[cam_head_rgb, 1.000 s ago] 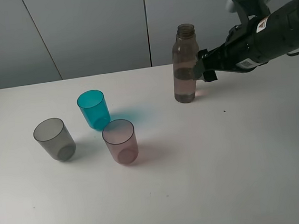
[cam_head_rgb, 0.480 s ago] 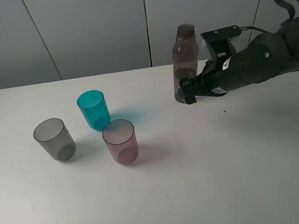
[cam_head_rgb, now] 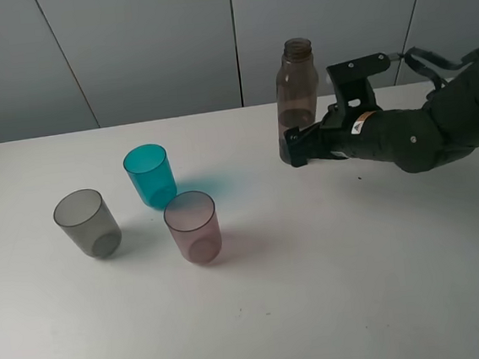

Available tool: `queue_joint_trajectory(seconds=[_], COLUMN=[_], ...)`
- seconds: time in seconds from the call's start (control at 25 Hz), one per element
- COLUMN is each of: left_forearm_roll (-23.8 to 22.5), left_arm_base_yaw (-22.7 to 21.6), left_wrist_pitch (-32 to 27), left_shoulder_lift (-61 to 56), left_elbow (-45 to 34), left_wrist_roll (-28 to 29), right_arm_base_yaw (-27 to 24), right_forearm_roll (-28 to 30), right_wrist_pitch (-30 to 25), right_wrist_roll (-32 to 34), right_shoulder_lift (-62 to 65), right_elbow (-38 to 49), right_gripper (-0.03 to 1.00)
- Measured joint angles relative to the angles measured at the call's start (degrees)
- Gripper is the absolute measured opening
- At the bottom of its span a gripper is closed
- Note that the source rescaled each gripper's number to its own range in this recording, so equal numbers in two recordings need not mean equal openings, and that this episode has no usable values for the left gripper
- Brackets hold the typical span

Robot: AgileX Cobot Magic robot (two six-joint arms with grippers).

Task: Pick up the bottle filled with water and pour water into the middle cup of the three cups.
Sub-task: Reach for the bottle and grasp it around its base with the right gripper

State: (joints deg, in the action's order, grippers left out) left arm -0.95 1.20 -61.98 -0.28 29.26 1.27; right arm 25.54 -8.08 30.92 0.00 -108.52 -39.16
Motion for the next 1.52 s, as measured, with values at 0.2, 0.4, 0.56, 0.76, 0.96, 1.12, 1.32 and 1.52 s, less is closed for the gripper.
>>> queue_joint_trajectory(seconds=[0.2, 0.4, 0.56, 0.76, 0.96, 1.12, 1.32, 1.52], left_forearm_roll=[0.0, 0.0, 0.0, 0.0, 0.0, 0.0, 0.0, 0.0], left_arm_base_yaw=[0.0, 0.0, 0.0, 0.0, 0.0, 0.0, 0.0, 0.0], left_wrist_pitch=[0.0, 0.0, 0.0, 0.0, 0.0, 0.0, 0.0, 0.0], left_shoulder_lift=[0.0, 0.0, 0.0, 0.0, 0.0, 0.0, 0.0, 0.0], left_elbow=[0.0, 0.0, 0.0, 0.0, 0.0, 0.0, 0.0, 0.0], left_wrist_roll=[0.0, 0.0, 0.0, 0.0, 0.0, 0.0, 0.0, 0.0], right_arm_base_yaw=[0.0, 0.0, 0.0, 0.0, 0.0, 0.0, 0.0, 0.0], right_forearm_roll=[0.1, 0.3, 0.5, 0.7, 1.1, 1.0, 1.0, 1.0], right_wrist_pitch=[9.2, 13.4, 16.6, 17.8, 18.6, 19.3, 19.5, 19.8], right_wrist_roll=[2.4, 2.8, 2.5, 2.4, 2.2, 1.9, 1.7, 1.5], right_shoulder_lift=[-4.1, -6.9, -8.5, -9.8, -11.6, -12.5, -12.9, -14.2], right_elbow=[0.3, 0.4, 0.4, -1.4, -3.9, -5.0, -6.5, -8.8], right_gripper=[1.00, 1.00, 1.00, 1.00, 1.00, 1.00, 1.00, 1.00])
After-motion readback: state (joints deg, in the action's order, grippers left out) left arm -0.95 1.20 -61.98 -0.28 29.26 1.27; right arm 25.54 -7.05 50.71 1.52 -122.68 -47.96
